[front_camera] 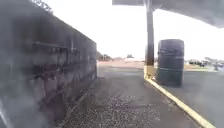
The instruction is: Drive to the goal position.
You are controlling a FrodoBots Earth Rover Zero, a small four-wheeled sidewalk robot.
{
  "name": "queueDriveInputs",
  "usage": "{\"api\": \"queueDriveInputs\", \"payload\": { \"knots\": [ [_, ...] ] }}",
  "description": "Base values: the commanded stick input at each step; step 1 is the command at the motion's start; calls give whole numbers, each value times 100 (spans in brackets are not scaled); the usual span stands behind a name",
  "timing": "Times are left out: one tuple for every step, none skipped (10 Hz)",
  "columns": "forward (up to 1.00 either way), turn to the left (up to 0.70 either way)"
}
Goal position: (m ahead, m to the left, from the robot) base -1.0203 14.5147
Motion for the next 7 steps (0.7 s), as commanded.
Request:
{"api": "queueDriveInputs", "payload": {
  "knots": [
    [70, 0],
    [70, 0],
    [70, 0],
    [70, 0],
    [70, 0],
    [70, 0],
    [70, 0]
  ]
}}
